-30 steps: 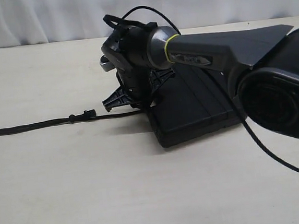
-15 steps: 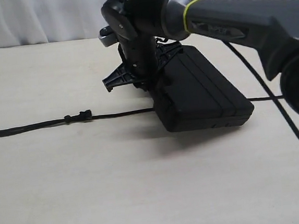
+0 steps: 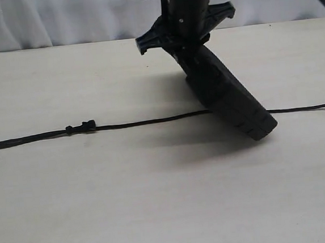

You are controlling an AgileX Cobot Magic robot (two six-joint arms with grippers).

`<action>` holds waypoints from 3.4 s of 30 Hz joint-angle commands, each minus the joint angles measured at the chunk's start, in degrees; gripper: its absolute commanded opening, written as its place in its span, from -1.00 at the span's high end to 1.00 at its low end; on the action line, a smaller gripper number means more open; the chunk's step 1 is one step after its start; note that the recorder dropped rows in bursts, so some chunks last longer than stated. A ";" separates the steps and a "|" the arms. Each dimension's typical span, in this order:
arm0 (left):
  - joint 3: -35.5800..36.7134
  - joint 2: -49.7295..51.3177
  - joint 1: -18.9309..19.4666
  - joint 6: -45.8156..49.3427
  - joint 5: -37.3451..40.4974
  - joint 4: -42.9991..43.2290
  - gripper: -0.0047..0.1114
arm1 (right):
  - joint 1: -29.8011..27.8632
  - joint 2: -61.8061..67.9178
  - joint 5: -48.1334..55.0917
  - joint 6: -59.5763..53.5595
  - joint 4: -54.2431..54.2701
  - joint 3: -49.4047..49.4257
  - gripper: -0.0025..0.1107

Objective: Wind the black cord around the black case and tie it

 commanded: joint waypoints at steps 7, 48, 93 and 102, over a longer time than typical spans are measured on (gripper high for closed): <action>0.16 -0.24 -0.01 0.02 -0.25 -0.11 0.92 | -14.71 -3.40 -0.01 -16.22 15.98 -0.46 0.88; 0.16 -0.24 -0.01 0.02 -0.25 -0.11 0.92 | -20.59 -8.16 -5.22 -22.62 21.33 6.24 0.88; 0.16 -0.24 -0.01 0.02 -0.25 -0.11 0.92 | -20.49 -7.81 -0.01 -18.93 11.32 6.24 0.88; 0.16 -0.24 -0.01 0.02 -0.25 -0.11 0.92 | -20.49 -7.81 -0.01 -20.79 14.17 6.24 0.88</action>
